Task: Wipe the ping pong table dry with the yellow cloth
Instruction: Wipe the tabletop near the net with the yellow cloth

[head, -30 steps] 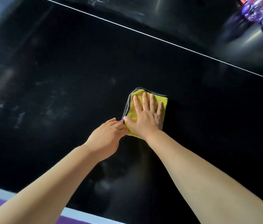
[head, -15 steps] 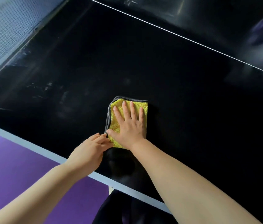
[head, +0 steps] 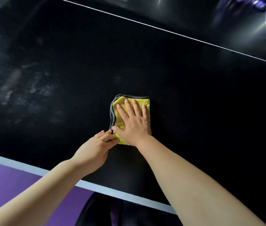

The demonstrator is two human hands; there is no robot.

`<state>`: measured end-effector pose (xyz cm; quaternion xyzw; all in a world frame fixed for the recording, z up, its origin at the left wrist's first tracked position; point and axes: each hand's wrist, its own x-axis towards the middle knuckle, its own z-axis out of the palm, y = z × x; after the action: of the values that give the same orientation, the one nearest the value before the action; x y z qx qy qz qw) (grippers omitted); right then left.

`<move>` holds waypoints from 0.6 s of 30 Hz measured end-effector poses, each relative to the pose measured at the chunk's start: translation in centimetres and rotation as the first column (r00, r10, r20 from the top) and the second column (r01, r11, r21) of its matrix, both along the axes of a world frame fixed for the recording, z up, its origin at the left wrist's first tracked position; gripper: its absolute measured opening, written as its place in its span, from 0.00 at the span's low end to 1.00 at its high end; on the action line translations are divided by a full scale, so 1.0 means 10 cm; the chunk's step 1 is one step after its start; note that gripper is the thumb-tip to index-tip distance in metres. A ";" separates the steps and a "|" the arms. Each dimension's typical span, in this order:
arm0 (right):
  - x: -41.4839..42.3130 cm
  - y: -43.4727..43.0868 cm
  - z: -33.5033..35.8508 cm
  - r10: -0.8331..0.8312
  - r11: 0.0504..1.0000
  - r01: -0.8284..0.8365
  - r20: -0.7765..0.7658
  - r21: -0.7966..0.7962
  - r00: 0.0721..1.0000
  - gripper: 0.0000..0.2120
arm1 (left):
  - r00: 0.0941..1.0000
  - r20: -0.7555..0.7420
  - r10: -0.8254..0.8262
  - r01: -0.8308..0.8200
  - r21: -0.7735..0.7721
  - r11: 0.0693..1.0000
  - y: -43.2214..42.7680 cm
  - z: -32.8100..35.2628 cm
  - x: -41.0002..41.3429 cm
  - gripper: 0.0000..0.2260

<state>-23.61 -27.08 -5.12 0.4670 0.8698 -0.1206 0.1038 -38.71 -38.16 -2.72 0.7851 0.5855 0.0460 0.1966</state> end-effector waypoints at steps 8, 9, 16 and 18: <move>1.56 0.44 -0.06 -0.180 0.983 0.178 0.036 0.050 0.983 0.39 | 0.989 0.082 -0.121 0.126 -0.070 0.990 0.67 -0.03 1.42 0.25; 1.75 0.47 -0.06 -0.203 0.978 0.201 0.042 0.058 0.978 0.39 | 0.988 0.076 -0.132 0.139 -0.083 0.987 0.73 -0.04 1.60 0.26; 2.67 0.31 -0.08 -0.380 0.923 0.369 0.100 0.111 0.920 0.39 | 0.969 0.077 -0.233 0.241 -0.116 0.964 0.84 -0.06 2.45 0.26; 2.75 0.18 -0.08 -0.434 0.900 0.423 0.113 0.109 0.894 0.39 | 0.960 0.091 -0.264 0.273 -0.106 0.956 0.78 -0.08 2.52 0.25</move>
<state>3.91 -25.28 -5.90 0.6581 0.7407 -0.0734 0.1138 -13.50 -30.35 -3.49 0.8422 0.4671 0.0138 0.2690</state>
